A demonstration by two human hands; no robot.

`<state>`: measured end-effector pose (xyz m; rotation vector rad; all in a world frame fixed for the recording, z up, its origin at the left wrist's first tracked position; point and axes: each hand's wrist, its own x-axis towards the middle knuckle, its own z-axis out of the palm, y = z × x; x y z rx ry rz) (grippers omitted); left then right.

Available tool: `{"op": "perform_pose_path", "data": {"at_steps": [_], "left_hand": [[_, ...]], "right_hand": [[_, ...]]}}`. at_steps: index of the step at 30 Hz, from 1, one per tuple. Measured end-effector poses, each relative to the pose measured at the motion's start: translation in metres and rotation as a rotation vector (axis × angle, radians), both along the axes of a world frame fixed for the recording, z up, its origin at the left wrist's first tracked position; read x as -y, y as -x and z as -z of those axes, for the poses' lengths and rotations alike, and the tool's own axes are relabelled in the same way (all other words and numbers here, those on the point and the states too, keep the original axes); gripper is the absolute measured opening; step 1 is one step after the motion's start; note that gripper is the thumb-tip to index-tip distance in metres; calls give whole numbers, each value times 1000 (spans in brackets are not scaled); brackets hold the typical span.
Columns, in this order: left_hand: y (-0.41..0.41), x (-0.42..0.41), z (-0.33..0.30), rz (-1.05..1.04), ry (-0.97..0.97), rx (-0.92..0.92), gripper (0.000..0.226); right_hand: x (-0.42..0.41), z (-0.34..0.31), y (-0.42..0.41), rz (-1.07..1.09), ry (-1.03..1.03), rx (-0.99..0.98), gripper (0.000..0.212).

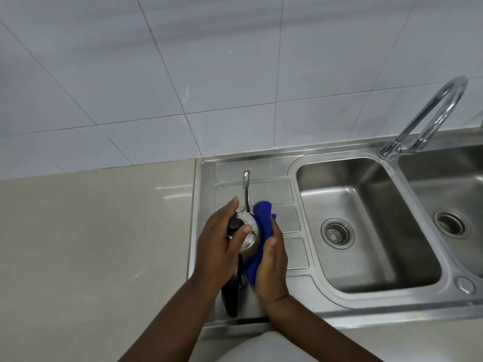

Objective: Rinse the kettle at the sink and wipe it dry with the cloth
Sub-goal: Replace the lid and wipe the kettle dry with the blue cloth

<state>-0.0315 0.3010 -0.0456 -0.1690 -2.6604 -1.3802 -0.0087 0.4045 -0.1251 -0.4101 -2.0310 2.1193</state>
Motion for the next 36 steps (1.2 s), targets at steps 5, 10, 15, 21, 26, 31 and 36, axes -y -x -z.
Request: {"op": "perform_pose_path", "data": {"at_steps": [5, 10, 15, 21, 26, 31, 36], "left_hand": [[5, 5, -2, 201, -26, -77, 68], [6, 2, -6, 223, 27, -127, 76], [9, 5, 1, 196, 195, -11, 80], [-3, -4, -16, 20, 439, 248, 74], [-14, -9, -21, 35, 351, 199, 73], [-8, -3, -16, 140, 303, 128, 78], [-4, -2, -15, 149, 295, 105, 83]], "right_hand": [[-11, -42, 13, -239, -310, -291, 66], [-41, -66, 64, -569, -170, 1, 47], [-46, -69, 91, -758, -185, 258, 59], [-39, -47, 35, -429, 23, 94, 52], [-16, -15, -55, -345, -326, -138, 80], [-16, -46, -25, -335, -370, -200, 71], [-31, -83, 46, -432, -48, 170, 89]]}}
